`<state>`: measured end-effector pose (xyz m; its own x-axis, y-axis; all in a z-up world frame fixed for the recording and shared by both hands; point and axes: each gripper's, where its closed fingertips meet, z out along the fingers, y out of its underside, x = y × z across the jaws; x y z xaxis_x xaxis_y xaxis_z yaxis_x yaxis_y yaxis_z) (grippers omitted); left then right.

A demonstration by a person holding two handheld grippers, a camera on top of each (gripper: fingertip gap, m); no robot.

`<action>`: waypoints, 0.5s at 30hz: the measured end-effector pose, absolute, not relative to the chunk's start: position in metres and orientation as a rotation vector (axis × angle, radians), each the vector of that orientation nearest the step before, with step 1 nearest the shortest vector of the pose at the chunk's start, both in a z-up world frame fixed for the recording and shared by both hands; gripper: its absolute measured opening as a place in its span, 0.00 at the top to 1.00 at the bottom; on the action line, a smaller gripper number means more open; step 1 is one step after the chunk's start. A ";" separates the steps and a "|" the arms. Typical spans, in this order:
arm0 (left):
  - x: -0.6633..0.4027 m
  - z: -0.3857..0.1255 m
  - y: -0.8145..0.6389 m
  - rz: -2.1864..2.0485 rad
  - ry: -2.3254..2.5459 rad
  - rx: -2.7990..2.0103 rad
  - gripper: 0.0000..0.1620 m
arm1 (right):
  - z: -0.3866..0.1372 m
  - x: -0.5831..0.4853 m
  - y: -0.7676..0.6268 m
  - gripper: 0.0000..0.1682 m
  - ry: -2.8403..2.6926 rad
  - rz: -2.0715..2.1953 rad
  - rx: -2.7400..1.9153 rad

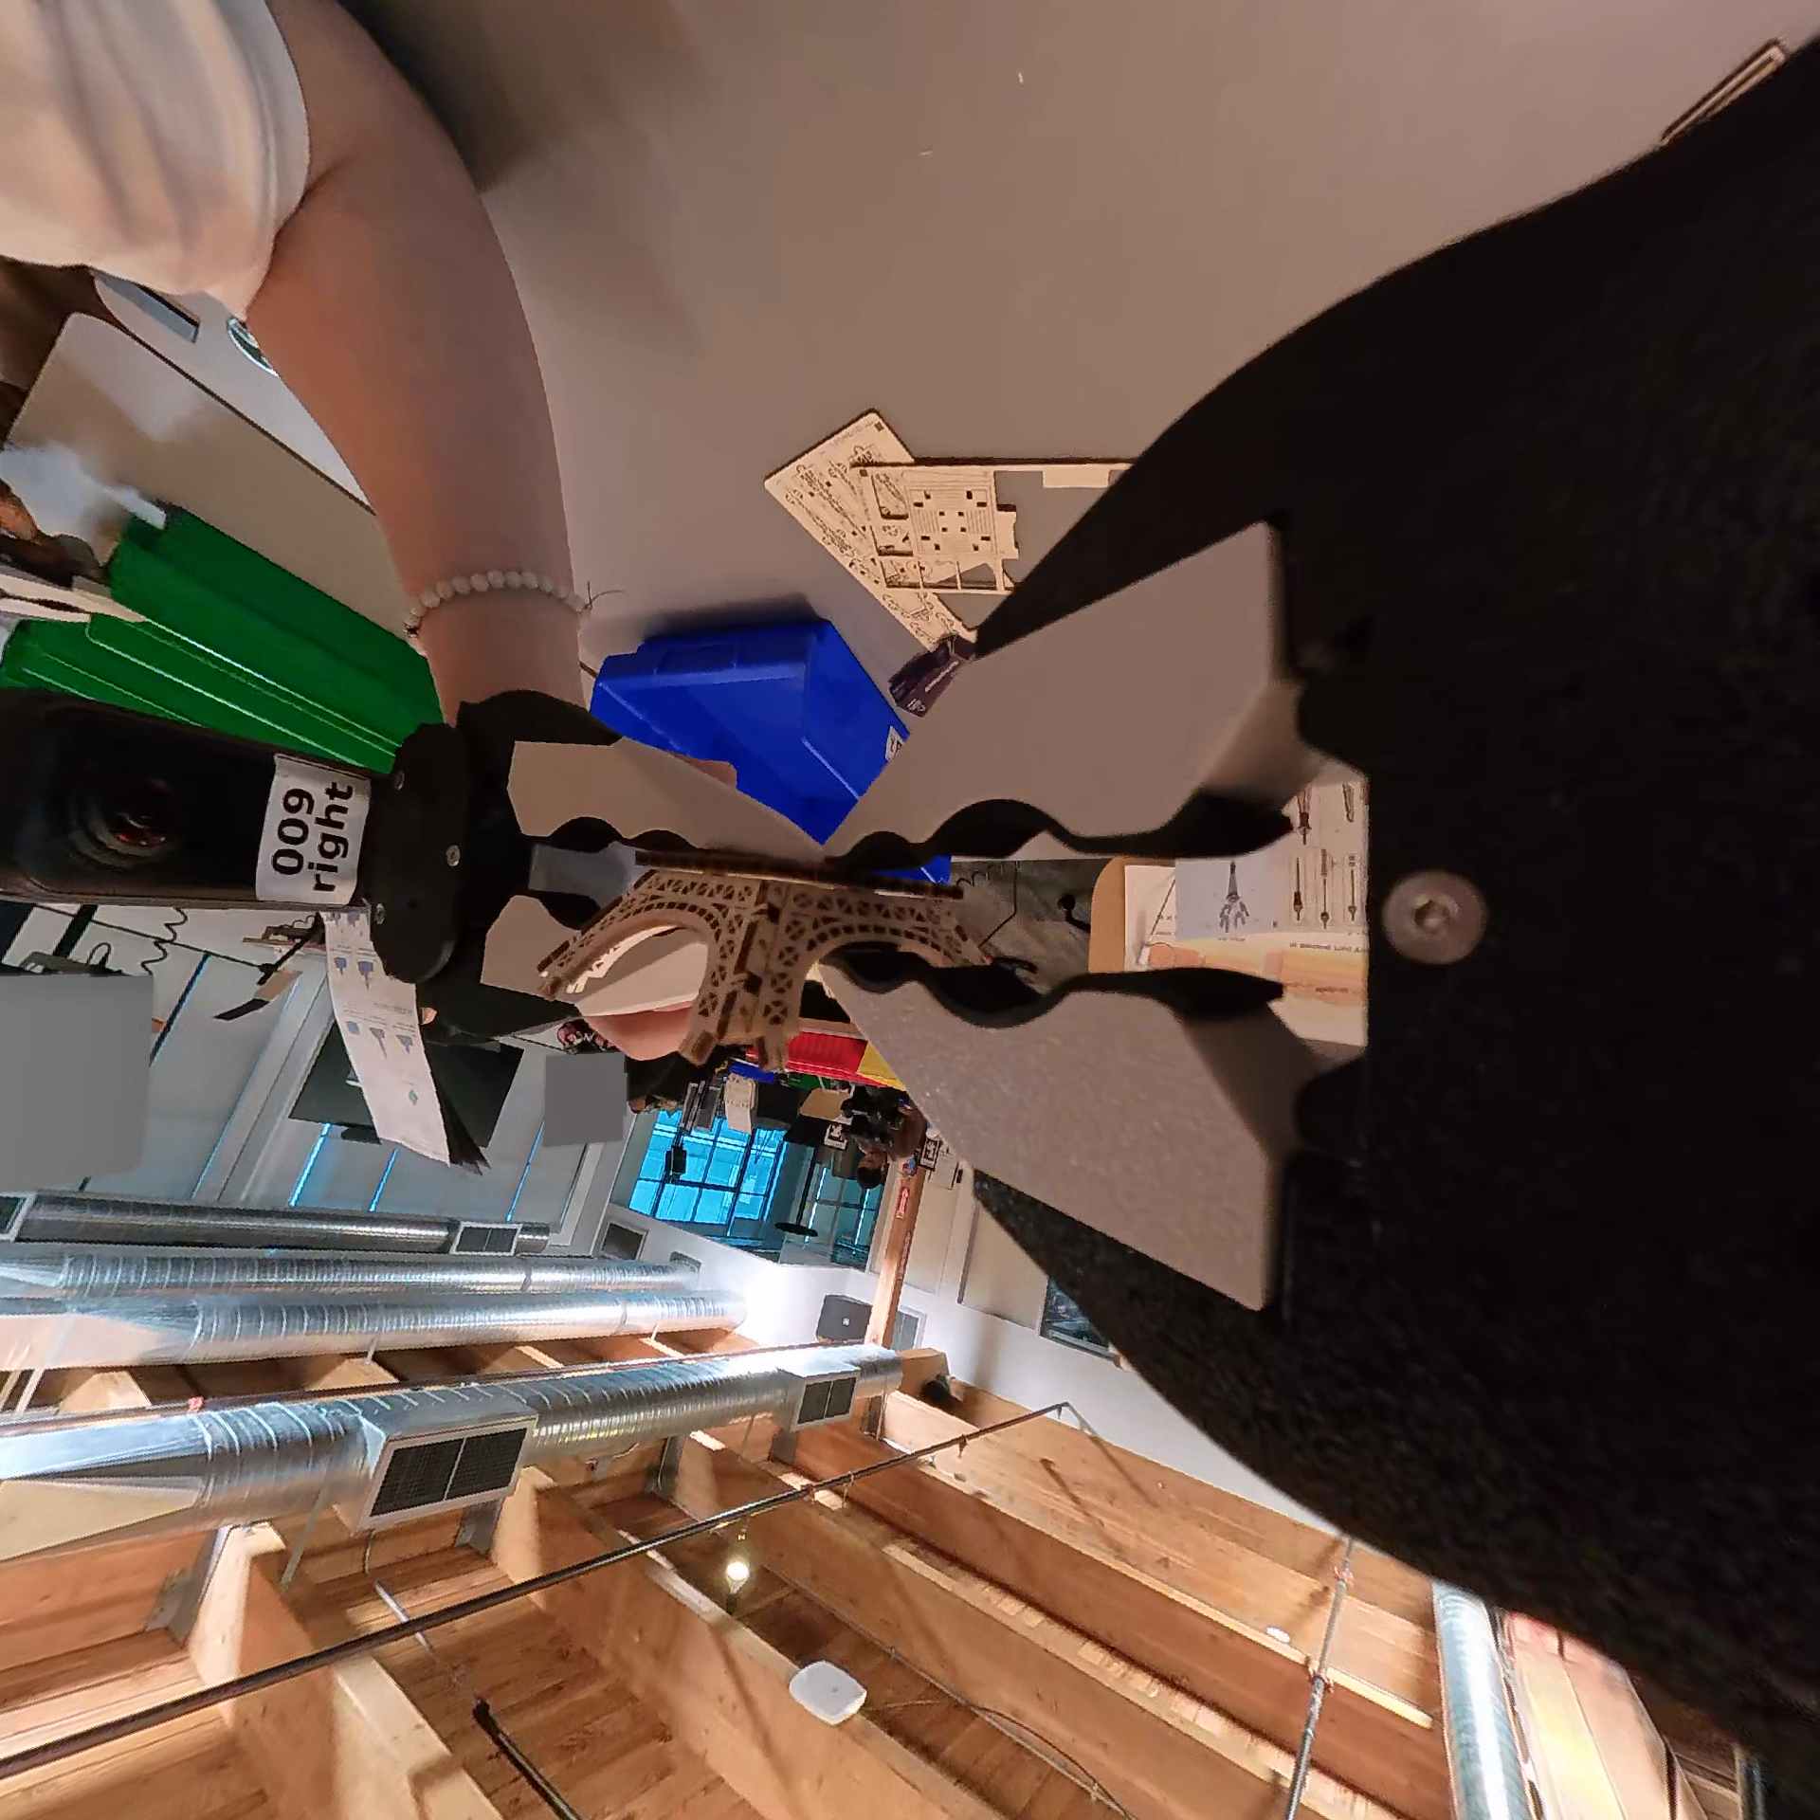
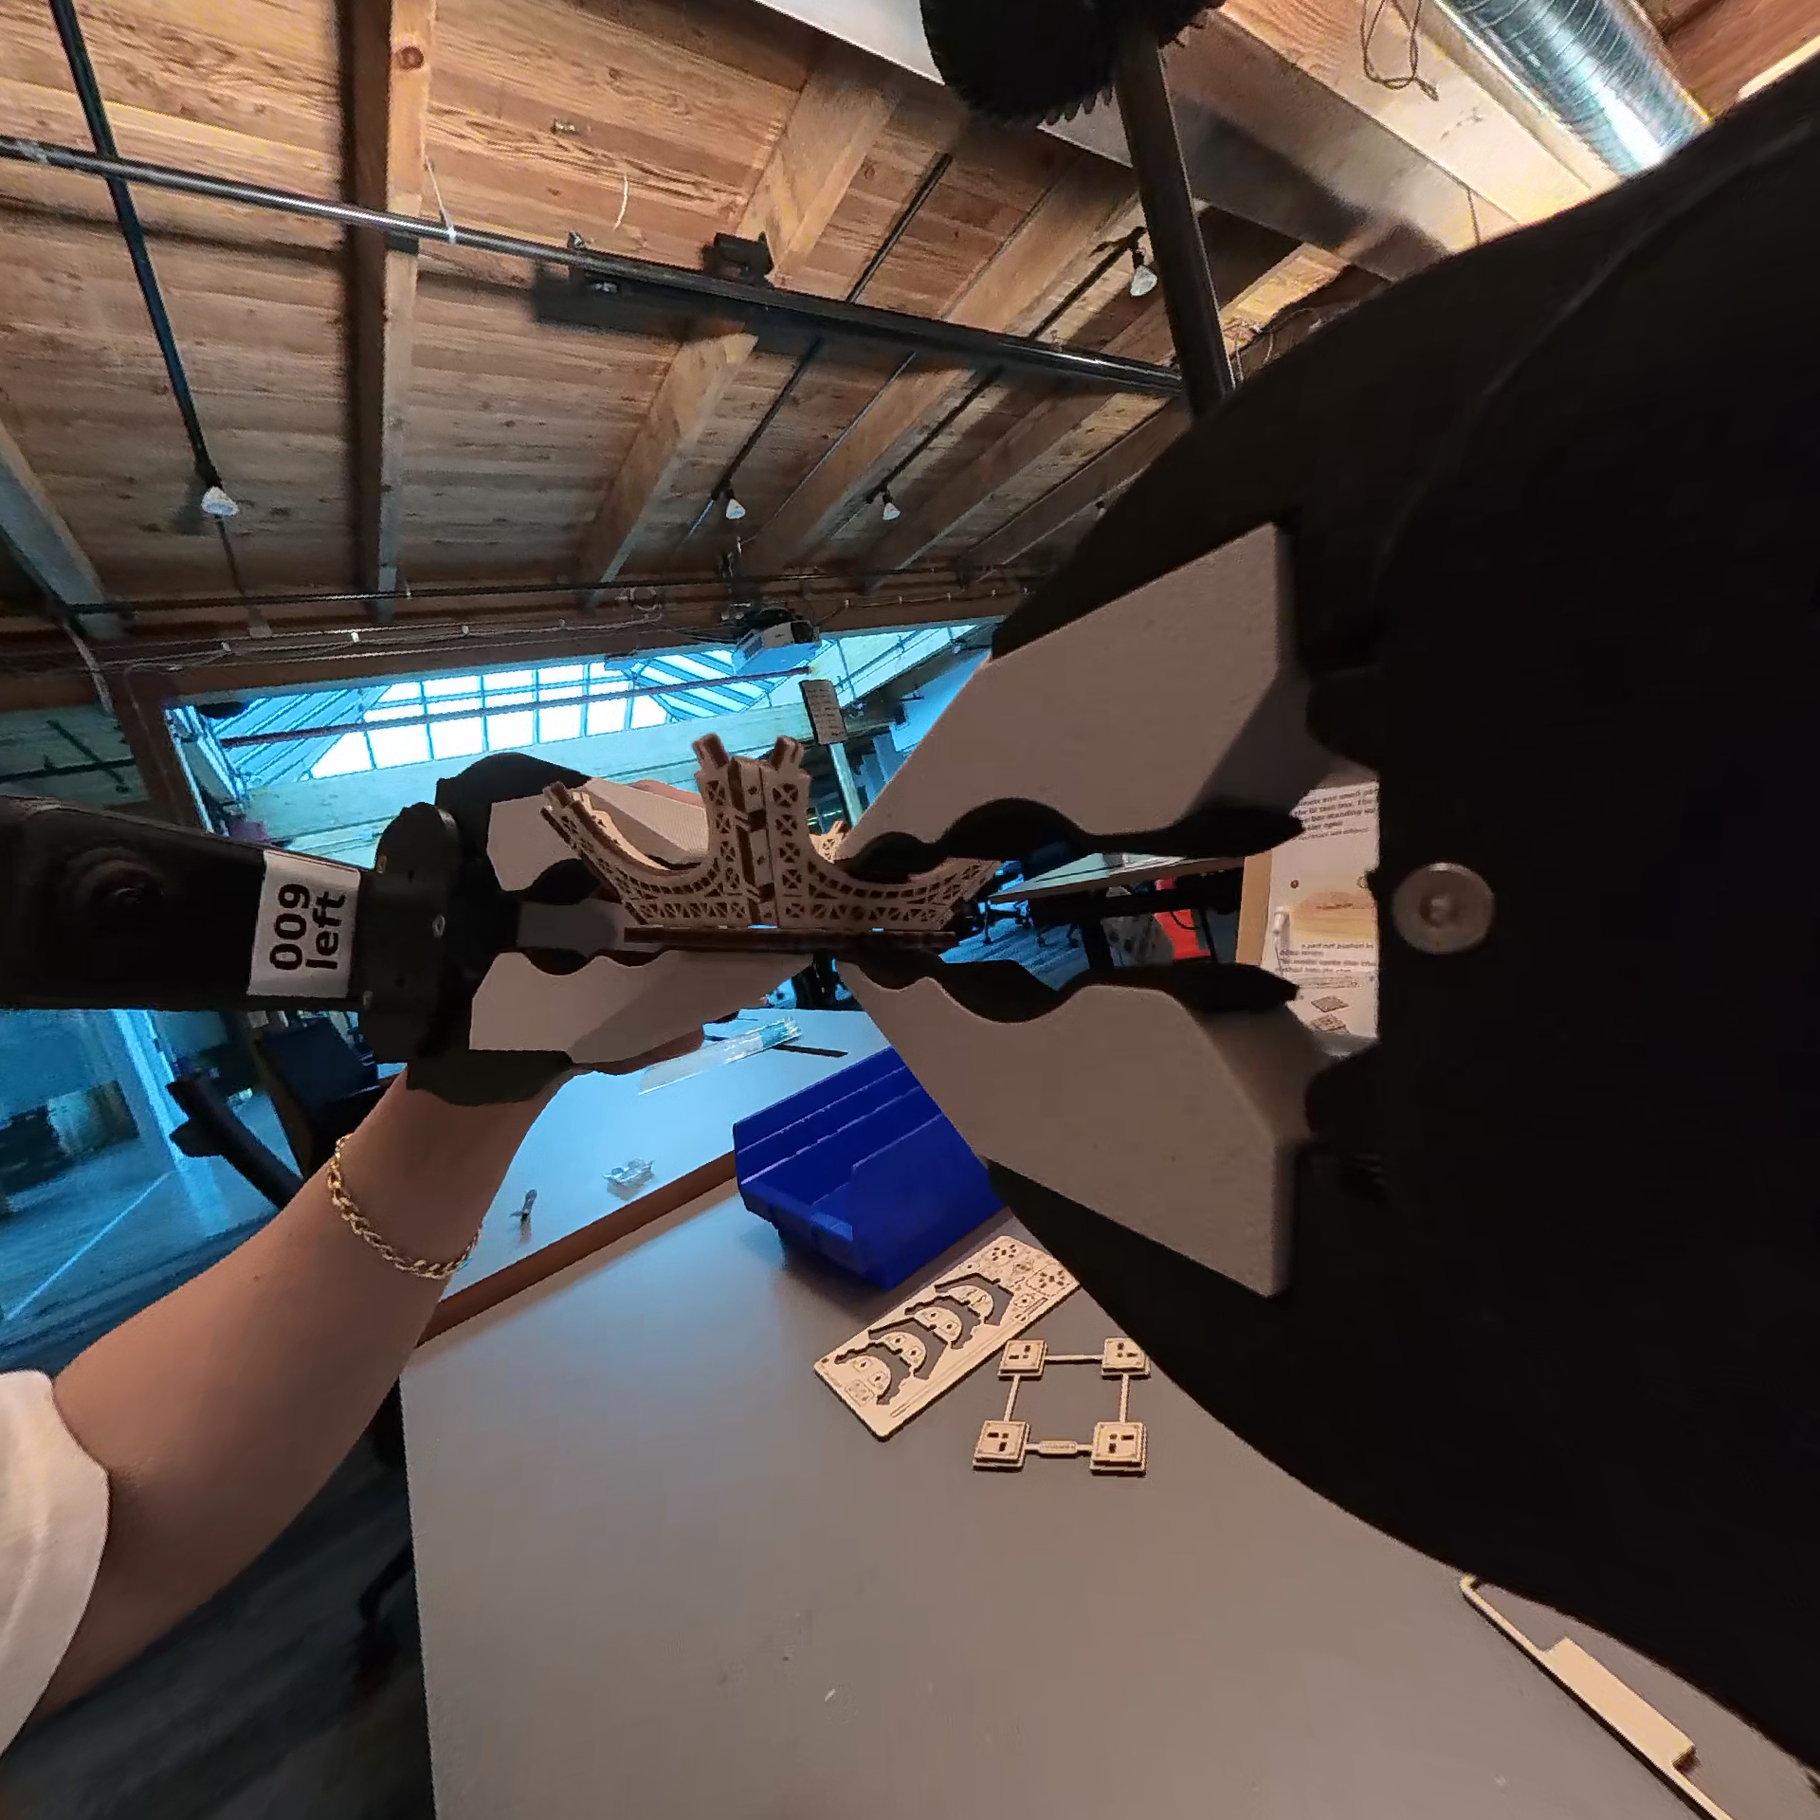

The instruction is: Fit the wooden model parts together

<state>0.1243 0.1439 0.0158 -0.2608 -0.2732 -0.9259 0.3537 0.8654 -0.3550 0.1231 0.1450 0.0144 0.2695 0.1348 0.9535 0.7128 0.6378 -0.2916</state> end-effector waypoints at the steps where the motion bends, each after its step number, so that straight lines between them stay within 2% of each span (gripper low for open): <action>1: 0.124 0.016 0.144 -0.599 1.737 0.056 0.93 | 0.014 0.123 0.145 0.94 -1.264 -0.456 -0.828; 8: 0.125 0.016 0.144 -0.595 1.718 0.042 0.93 | 0.019 0.126 0.145 0.89 -1.243 -0.496 -0.821; 15: 0.125 0.022 0.143 -0.481 1.646 0.116 0.93 | 0.023 0.125 0.141 0.92 -1.251 -0.578 -0.775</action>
